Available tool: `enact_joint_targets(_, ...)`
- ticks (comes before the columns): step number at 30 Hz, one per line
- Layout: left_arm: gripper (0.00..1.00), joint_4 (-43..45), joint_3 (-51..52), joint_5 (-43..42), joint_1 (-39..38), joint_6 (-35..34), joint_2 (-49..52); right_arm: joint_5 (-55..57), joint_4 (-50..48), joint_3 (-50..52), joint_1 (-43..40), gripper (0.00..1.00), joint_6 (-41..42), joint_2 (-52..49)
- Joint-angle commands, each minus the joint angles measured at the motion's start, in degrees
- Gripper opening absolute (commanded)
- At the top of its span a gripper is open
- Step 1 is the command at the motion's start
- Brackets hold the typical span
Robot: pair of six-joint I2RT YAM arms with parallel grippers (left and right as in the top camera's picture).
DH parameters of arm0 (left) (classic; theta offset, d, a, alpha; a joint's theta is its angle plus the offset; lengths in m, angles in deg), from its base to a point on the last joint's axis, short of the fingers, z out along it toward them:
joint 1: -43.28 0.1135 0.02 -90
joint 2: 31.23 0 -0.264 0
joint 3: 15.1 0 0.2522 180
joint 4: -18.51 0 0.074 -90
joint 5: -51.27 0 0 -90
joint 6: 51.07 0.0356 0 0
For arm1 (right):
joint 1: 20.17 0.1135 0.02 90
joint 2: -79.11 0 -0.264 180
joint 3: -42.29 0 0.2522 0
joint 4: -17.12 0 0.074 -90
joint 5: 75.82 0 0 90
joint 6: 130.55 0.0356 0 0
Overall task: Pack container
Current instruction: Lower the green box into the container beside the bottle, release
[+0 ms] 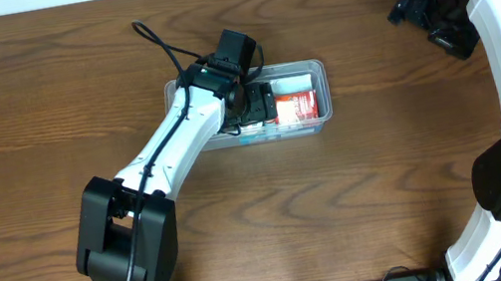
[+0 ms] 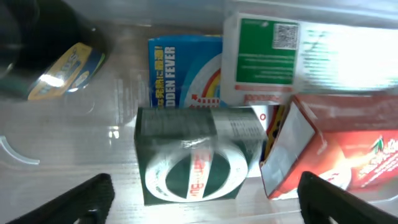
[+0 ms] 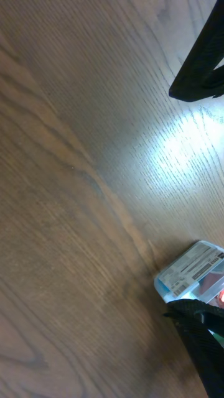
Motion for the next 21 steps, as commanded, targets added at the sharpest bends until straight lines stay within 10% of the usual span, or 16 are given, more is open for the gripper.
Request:
enact_joint_targets(1, 0.97, -0.3, -0.9, -0.2, 0.3, 0.3, -2.5, 0.2, 0.0, -0.4, -0.1, 0.99, 0.7, 0.7)
enact_joint_targets(21, 0.98, -15.8, -7.6, 18.2, 9.1, 8.9, -33.0, 0.2, 0.0, -0.4, -0.1, 0.99, 0.7, 0.7)
